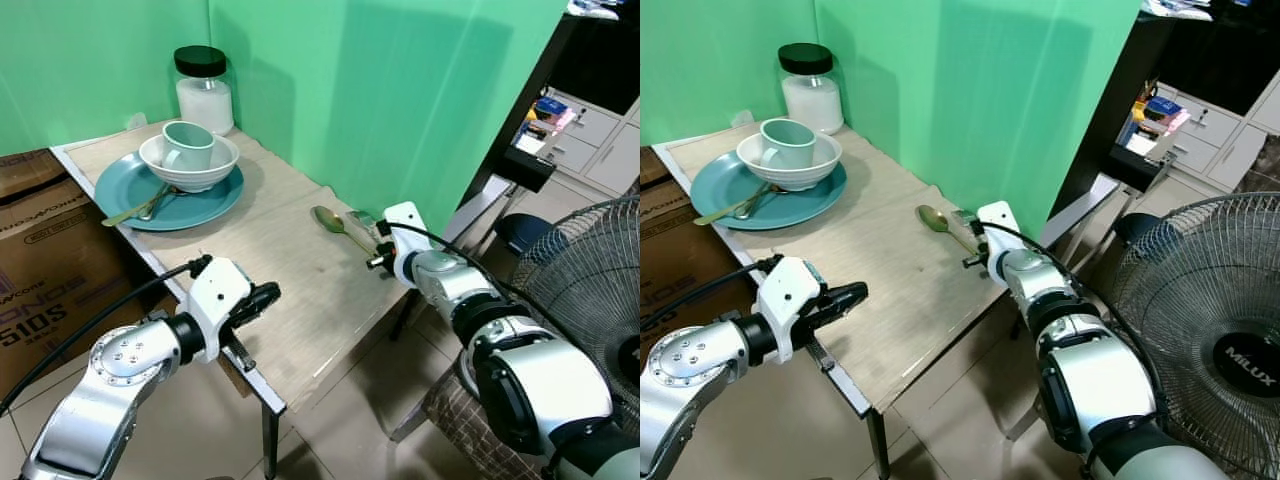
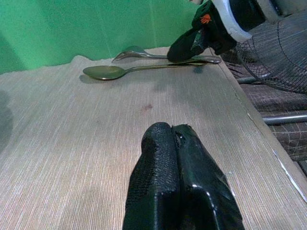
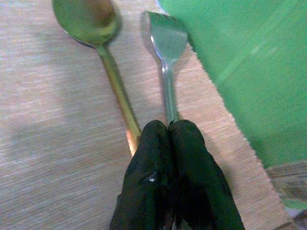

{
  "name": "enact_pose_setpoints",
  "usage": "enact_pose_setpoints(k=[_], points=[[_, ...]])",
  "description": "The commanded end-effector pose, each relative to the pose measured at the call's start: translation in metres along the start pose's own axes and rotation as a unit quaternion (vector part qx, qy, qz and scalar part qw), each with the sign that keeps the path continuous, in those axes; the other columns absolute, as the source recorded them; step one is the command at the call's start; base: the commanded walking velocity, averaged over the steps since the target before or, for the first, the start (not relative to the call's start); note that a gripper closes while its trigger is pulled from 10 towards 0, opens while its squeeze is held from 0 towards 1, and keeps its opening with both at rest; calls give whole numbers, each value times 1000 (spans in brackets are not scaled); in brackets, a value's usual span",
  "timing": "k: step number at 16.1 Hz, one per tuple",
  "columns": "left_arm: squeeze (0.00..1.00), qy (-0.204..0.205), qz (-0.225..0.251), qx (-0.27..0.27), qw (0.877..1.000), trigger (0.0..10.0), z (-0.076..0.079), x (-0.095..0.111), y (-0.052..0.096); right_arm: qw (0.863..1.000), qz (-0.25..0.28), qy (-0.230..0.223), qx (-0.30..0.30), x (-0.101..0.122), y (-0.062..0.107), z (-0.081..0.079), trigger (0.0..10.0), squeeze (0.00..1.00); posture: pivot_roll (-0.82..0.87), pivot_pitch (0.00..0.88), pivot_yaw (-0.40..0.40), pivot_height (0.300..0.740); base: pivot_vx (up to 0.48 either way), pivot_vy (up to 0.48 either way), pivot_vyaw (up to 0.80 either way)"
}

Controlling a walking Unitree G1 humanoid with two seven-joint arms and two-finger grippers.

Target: Setting the table

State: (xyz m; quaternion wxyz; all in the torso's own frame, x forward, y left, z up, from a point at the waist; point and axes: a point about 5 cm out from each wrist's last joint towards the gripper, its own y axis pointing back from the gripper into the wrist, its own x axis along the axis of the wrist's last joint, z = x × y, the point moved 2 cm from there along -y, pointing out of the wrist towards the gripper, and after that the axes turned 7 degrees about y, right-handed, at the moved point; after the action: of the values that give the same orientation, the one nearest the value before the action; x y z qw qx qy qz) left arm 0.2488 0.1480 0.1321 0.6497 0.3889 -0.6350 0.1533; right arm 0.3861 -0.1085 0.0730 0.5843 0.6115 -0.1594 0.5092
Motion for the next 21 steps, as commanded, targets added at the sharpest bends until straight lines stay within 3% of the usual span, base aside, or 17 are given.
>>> enact_pose_setpoints(k=[1, 4, 12, 13, 21], points=[[0, -7, 6, -11, 1000, 10000, 4, 5, -1, 1000, 18, -8, 2, 12, 1, 5, 10000, 1000, 137, 0, -148, 740, 0, 0, 0], [0, -8, 5, -12, 1000, 10000, 4, 5, -1, 999, 38, -31, 10, 20, 2, 5, 10000, 1000, 137, 0, -147, 740, 0, 0, 0], [0, -12, 5, -17, 1000, 10000, 4, 8, 4, 998, 37, -50, -17, 18, 1, 6, 10000, 976, 145, 0, -136, 740, 0, 0, 0], [0, -11, 11, -24, 1000, 10000, 5, 12, 4, 997, 33, -66, -22, 16, 1, 8, 10000, 0, 147, 0, -133, 740, 0, 0, 0], [0, -4, 8, -38, 999, 10000, 10, 15, 9, 993, -1, -112, -29, -10, 2, 11, 10000, 0, 145, 18, -126, 740, 0, 0, 0]])
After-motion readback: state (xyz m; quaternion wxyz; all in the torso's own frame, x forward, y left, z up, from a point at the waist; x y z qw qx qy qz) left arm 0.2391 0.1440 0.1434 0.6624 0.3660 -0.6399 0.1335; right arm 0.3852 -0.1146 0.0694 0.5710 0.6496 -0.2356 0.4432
